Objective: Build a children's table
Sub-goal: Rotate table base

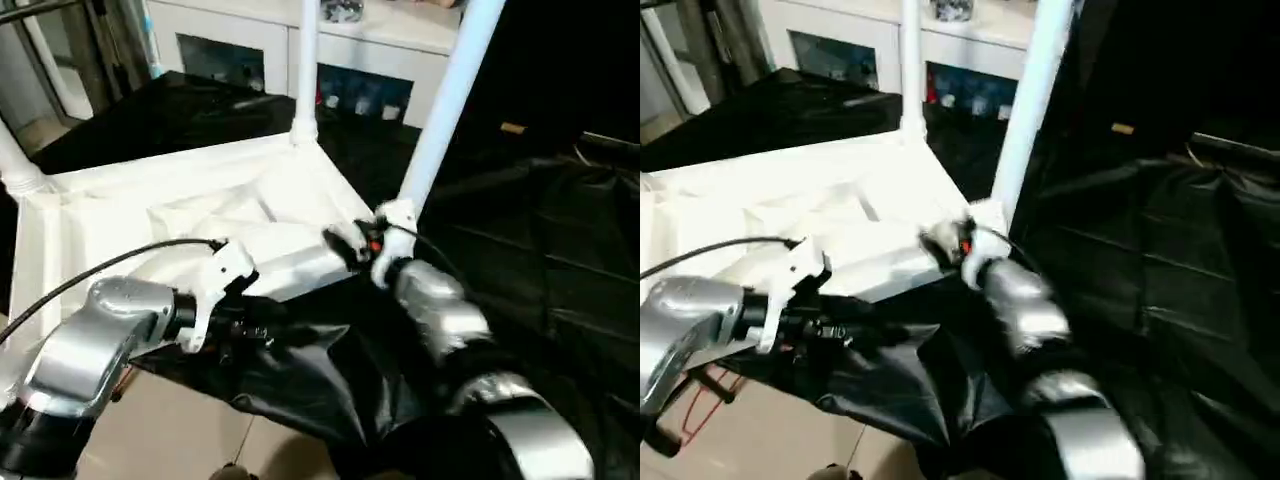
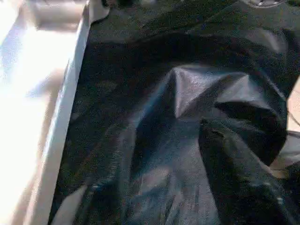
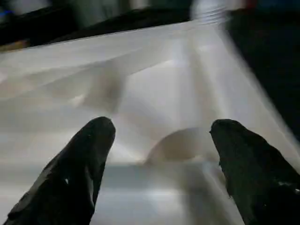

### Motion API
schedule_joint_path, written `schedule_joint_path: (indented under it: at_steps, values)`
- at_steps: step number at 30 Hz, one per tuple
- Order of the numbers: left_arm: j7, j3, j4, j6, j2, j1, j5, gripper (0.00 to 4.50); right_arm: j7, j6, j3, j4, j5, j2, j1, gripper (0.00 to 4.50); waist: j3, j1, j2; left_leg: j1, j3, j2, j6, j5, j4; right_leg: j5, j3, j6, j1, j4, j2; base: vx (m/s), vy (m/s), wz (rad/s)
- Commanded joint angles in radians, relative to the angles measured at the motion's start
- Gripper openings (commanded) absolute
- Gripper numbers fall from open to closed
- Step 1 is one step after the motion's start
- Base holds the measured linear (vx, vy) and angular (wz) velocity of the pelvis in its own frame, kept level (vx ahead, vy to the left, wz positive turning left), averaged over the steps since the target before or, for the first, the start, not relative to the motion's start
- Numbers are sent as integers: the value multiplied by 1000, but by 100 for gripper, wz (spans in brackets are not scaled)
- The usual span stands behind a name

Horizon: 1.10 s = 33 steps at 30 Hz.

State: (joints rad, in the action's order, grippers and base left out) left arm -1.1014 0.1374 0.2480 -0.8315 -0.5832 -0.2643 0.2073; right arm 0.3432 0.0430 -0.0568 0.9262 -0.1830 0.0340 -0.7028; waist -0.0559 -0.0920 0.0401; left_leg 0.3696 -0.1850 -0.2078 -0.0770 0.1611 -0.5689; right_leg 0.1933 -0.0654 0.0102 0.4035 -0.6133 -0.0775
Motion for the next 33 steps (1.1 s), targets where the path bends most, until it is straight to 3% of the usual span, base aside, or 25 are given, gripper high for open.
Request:
schedule_joint_path:
  at_steps: [1,6,10,15,16,19,23,24,25,30,33]
  values:
    - [33,16,34,-12,-27,18,-27,288,-134,45,-43,54,22,-12,-20,373,62,5,-23,-23,5,-22,-59,246,70,138,46,183,-38,58,-51,0,0,0]
    - [62,21,60,-22,-41,47,-32,318,-336,85,-87,147,31,-24,-65,373,64,5,-25,-24,4,-18,-68,250,68,123,47,170,-37,55,-48,0,0,0]
    - [86,29,76,-18,-49,73,-37,337,-451,102,-159,223,-11,-69,-106,373,65,1,-22,-22,3,-16,-65,258,65,119,47,157,-39,53,-47,0,0,0]
    - [131,41,64,14,-59,87,-67,370,-510,128,-178,275,-5,-125,-133,373,64,-3,-17,-18,2,-14,-56,263,62,143,46,149,-39,56,-47,0,0,0]
    - [151,42,43,34,-56,81,-84,395,-528,134,-186,287,-3,-146,-143,373,64,-5,-16,-19,2,-14,-55,264,61,152,47,146,-38,57,-47,0,0,0]
    - [194,40,0,78,-49,64,-114,409,-556,147,-199,304,6,-180,-153,373,63,-15,-21,-30,-2,-14,-60,287,58,177,47,141,-27,61,-43,0,0,0]
    - [257,16,-46,126,-26,28,-132,447,-575,159,-216,319,5,-232,-154,373,67,-17,-19,-16,2,-12,-65,262,56,125,45,141,-37,50,-41,0,0,0]
    - [298,8,-75,169,-16,10,-143,447,-588,167,-218,329,4,-262,-150,373,66,-18,-24,-17,3,-11,-68,274,53,136,44,140,-35,51,-41,0,0,0]
    - [298,8,-75,169,-16,10,-143,447,-588,167,-218,329,4,-262,-150,373,66,-19,-22,-20,2,-10,-67,286,52,147,44,139,-32,55,-40,0,0,0]
    - [355,-19,-127,252,18,-8,-152,447,-618,178,-240,341,1,-322,-135,373,72,-22,-25,-13,5,-9,-65,262,47,108,42,144,-40,46,-41,0,0,0]
    - [352,-33,-125,273,25,8,-127,447,-619,181,-252,341,-3,-344,-122,373,73,-13,-25,-7,5,-6,-56,244,43,69,40,156,-45,43,-40,0,0,0]
